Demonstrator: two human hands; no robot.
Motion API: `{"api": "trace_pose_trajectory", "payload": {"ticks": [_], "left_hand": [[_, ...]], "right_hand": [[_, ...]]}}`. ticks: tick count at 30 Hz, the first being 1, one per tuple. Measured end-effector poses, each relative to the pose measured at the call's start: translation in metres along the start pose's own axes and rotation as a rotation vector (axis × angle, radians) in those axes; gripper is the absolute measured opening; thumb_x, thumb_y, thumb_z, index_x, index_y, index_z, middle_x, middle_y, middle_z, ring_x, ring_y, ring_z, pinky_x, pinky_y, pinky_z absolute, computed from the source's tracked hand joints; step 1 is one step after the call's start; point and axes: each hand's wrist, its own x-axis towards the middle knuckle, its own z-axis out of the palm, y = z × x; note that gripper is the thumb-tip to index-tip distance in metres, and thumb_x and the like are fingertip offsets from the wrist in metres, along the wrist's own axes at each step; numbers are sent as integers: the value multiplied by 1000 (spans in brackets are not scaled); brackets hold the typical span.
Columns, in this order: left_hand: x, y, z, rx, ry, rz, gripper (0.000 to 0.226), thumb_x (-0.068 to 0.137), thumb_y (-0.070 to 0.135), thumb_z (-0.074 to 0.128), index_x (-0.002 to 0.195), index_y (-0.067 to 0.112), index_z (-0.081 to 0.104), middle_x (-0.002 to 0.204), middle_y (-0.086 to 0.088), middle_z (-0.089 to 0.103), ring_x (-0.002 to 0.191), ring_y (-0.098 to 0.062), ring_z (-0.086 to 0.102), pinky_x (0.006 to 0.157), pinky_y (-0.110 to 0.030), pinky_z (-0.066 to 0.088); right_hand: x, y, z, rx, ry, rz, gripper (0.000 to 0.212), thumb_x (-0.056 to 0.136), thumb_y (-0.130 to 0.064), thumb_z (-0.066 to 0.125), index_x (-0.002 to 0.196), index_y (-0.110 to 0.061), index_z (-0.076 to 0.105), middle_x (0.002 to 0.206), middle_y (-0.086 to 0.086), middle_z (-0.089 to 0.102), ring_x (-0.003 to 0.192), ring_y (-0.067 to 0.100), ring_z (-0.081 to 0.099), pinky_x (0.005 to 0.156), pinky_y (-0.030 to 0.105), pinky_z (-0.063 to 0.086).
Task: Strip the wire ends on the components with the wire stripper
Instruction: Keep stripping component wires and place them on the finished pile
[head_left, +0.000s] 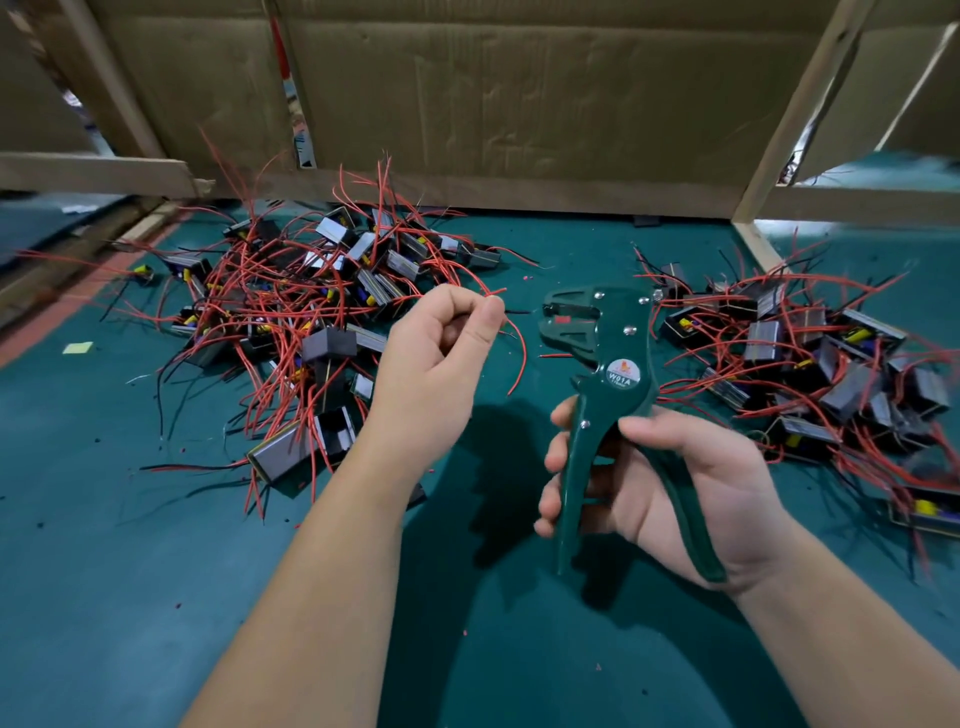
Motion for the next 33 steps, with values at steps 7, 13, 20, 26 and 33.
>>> {"api": "trace_pose_trajectory", "payload": {"ticks": [7,13,20,26,33], "left_hand": [[-1,5,2,-2,-5,23,19,95,18,56,76,16,59,49,15,37,49,-1,30,49,-15,28],[-2,6,3,-15,2,28,20,95,17,56,77,7,59,54,12,36,50,-2,29,48,-15,27],[-3,6,2,-62,28,45,21,95,16,58,74,12,58,55,11,34,49,-2,28,48,-13,27],[-4,5,2,-87,78,61,12,87,15,68,75,17,67,52,13,46,49,-1,33,48,-13,29],[-4,8,2,-75,65,92,11,86,14,68,77,19,68,59,3,53,55,-6,39,52,-17,33]], "right_hand": [[-2,5,8,-13,-85,17,47,64,-26,80,100,-1,64,81,23,60,67,39,62,68,53,53],[-3,4,10,-32,-36,13,47,63,-32,81,97,-3,65,79,21,60,63,37,61,64,50,53],[-5,3,9,-13,-86,10,50,64,-33,78,101,-1,65,82,22,60,67,39,61,67,51,52],[-5,4,8,11,-98,-4,49,64,-31,78,101,-1,65,83,22,60,68,39,61,67,51,52],[-4,5,8,-12,-98,-26,45,66,-28,77,100,-1,64,81,21,60,65,38,60,66,50,53]]}}
